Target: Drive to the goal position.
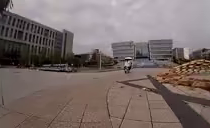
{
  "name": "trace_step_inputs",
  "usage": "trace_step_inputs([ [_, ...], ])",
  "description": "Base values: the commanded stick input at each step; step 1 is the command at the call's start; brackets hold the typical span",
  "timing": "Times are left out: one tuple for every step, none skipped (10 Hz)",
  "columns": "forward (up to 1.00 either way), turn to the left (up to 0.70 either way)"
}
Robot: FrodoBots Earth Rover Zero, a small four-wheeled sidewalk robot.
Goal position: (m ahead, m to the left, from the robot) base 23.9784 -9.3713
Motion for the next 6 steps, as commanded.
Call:
trace_step_inputs([
  [0.70, -0.07],
  [0.70, 0.00],
  [0.70, -0.13],
  [0.70, -0.26],
  [0.70, 0.00],
  [0.70, 0.00],
])
